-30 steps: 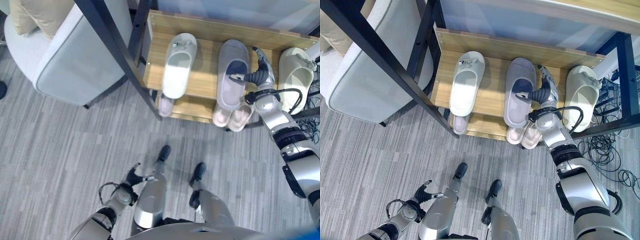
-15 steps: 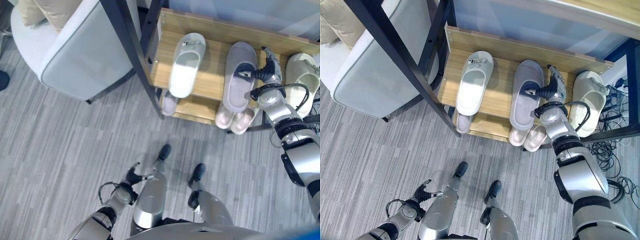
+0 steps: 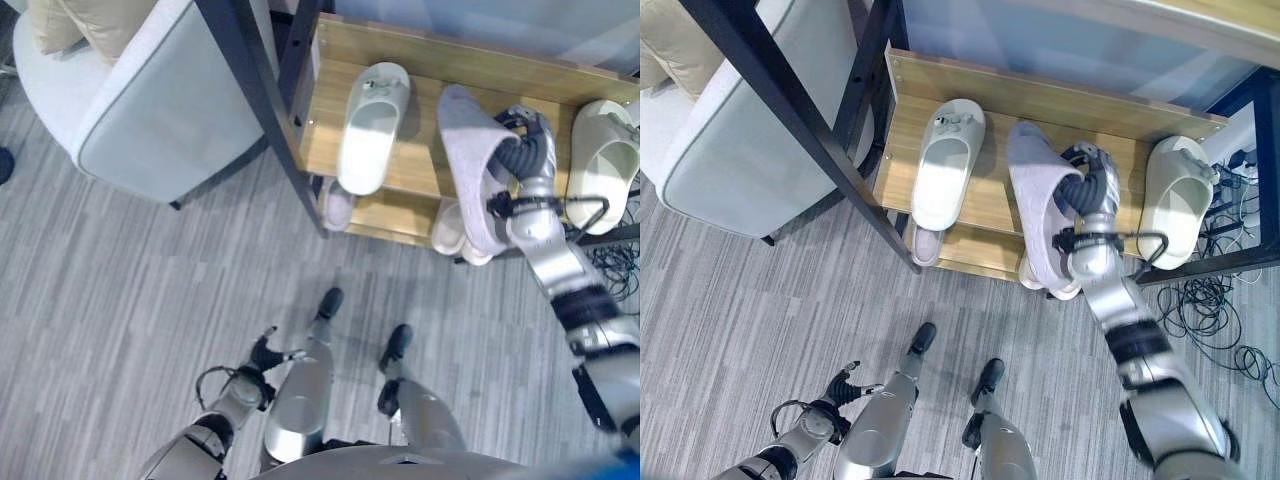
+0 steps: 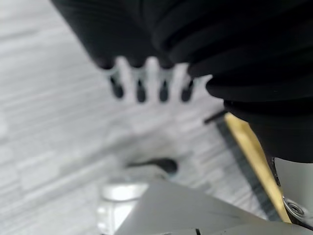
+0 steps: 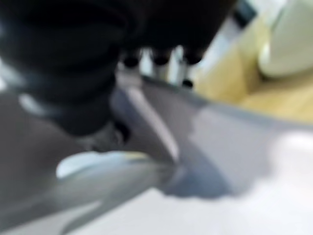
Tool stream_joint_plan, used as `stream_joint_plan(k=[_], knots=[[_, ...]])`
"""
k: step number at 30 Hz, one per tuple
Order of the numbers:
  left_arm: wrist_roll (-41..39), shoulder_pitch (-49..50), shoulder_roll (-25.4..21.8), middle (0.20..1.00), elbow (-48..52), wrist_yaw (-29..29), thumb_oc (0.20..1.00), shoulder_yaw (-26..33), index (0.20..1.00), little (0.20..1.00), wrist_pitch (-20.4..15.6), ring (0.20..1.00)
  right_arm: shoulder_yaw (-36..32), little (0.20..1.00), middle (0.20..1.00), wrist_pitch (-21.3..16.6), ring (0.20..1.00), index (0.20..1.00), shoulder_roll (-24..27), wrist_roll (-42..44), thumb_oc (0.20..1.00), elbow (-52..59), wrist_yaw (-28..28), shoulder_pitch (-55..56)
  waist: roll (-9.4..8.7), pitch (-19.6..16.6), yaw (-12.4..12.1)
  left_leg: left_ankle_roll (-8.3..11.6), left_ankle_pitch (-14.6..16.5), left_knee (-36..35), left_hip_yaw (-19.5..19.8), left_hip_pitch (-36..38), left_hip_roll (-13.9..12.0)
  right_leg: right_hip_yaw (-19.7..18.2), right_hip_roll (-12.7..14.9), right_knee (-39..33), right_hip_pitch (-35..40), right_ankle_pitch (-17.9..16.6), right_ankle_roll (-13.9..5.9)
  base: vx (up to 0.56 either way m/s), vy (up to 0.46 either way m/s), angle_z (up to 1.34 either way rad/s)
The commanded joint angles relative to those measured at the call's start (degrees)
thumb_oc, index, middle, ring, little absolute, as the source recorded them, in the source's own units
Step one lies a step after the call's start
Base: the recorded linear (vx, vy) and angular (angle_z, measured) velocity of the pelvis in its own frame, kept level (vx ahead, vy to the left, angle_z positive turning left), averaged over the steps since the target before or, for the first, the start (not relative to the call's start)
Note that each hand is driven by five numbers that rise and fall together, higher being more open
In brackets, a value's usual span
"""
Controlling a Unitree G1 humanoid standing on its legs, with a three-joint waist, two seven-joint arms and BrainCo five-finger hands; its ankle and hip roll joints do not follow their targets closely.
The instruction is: Arrange the slippers neatly on the shoe rack.
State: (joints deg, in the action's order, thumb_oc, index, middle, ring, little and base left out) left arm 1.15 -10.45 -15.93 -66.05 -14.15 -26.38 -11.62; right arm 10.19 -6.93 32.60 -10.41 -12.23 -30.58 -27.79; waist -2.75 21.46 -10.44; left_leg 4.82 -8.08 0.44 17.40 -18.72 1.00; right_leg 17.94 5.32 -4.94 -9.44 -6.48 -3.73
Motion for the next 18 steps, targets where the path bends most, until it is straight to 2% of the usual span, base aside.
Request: stream_joint_plan(k=[1, 3, 6, 7, 13, 15, 17, 18], knots=[[1.1, 0.8, 3.1, 1.0, -0.3, 0.0, 1.0, 0.4, 1.0, 1.0, -0.6, 1.0, 0.2, 0.2, 0.2, -4.7, 0.2, 0.2, 3.7, -4.2, 0.2, 3.2, 0.8, -2.0, 0.63, 2.2, -0.2, -1.98, 8.3, 5.1, -1.2, 0.2, -0.2, -3.8, 2.7, 10.7, 2.5, 11.2, -3.83, -0.02, -0.107, -0.14], [1.3, 1.7, 3.2, 1.0, -0.2, 0.3, 1.0, 1.7, 1.0, 1.0, -0.3, 1.0, 0.2, 0.2, 0.2, -6.4, 0.2, 0.2, 3.4, -7.1, 0.2, 11.8, 4.0, 5.2, 0.46, 1.9, 0.9, -1.81, 8.4, 5.0, -1.7, 1.0, -0.8, -4.2, 2.5, 11.0, 2.7, 11.6, -3.64, -0.02, -0.103, -0.2], [1.6, 2.4, 3.4, 1.0, -1.1, 0.2, 1.0, 3.2, 1.0, 1.0, -0.4, 1.0, 1.4, 0.2, 0.2, -9.3, 0.2, 0.2, 1.2, -5.4, 0.2, 17.5, 8.6, 14.7, 0.27, 1.3, 2.7, -1.42, 8.1, 4.3, -2.5, 2.1, -1.7, -4.4, 2.3, 11.3, 3.0, 11.9, -3.54, -0.03, -0.085, -0.24], [0.8, 3.0, 2.9, 1.0, -0.4, 0.3, 1.0, 4.5, 1.0, 1.0, -0.5, 1.0, 2.6, 0.2, 0.2, -10.2, 0.2, 0.2, 1.5, -3.3, 0.2, 17.3, 12.8, 22.8, 0.19, 1.1, 3.8, -1.0, 7.8, 4.4, -2.6, 2.5, -2.2, -4.2, 2.2, 12.4, 3.1, 12.4, -3.35, -0.03, -0.091, -0.12], [0.0, 4.4, 2.3, 1.0, 0.0, 0.5, 1.0, 5.9, 1.0, 1.0, -1.0, 1.0, 4.7, 0.2, 0.2, -10.6, 0.2, 0.2, 1.0, -0.8, 0.2, 10.0, 16.3, 30.0, 0.73, 0.7, 5.3, -0.03, 7.3, 4.2, -1.9, 3.0, -3.2, -2.9, 1.8, 14.6, 2.9, 14.7, -2.43, -0.01, -0.079, -0.01], [0.1, 4.9, 1.9, 1.0, 0.6, 0.1, 1.0, 6.2, 1.0, 1.0, -1.2, 1.0, 4.6, 0.2, 0.2, -10.5, 0.2, 0.2, 0.8, 0.2, 0.2, 8.4, 16.4, 31.4, 1.0, 1.2, 6.0, 0.55, 7.1, 7.2, -4.1, 1.0, -3.0, -1.7, 2.2, 14.7, 3.2, 15.4, -1.96, 0.0, -0.061, 0.1], [0.2, 4.8, 1.7, 1.0, 1.8, -0.5, 1.0, 6.2, 1.0, 1.0, -1.4, 1.0, 3.7, 0.2, 0.2, -10.2, 0.2, 0.2, -0.2, 2.7, 0.2, 6.8, 15.6, 32.1, 1.79, 1.6, 7.7, 0.23, 4.8, 10.0, -14.8, -3.3, -4.0, 0.8, 2.5, 13.1, 5.3, 16.0, -1.81, 0.04, -0.012, 0.46], [0.3, 4.8, 1.7, 1.0, 1.6, -0.6, 1.0, 6.5, 1.0, 1.0, -1.5, 1.0, 3.6, 0.2, 0.2, -9.9, 0.2, 0.2, -0.9, 2.9, 0.2, 6.3, 15.0, 32.1, 2.08, 1.4, 7.8, -0.22, 4.0, 9.6, -19.9, -4.3, -5.6, 1.4, 2.4, 12.7, 6.1, 16.2, -1.87, 0.11, 0.031, 0.79]])
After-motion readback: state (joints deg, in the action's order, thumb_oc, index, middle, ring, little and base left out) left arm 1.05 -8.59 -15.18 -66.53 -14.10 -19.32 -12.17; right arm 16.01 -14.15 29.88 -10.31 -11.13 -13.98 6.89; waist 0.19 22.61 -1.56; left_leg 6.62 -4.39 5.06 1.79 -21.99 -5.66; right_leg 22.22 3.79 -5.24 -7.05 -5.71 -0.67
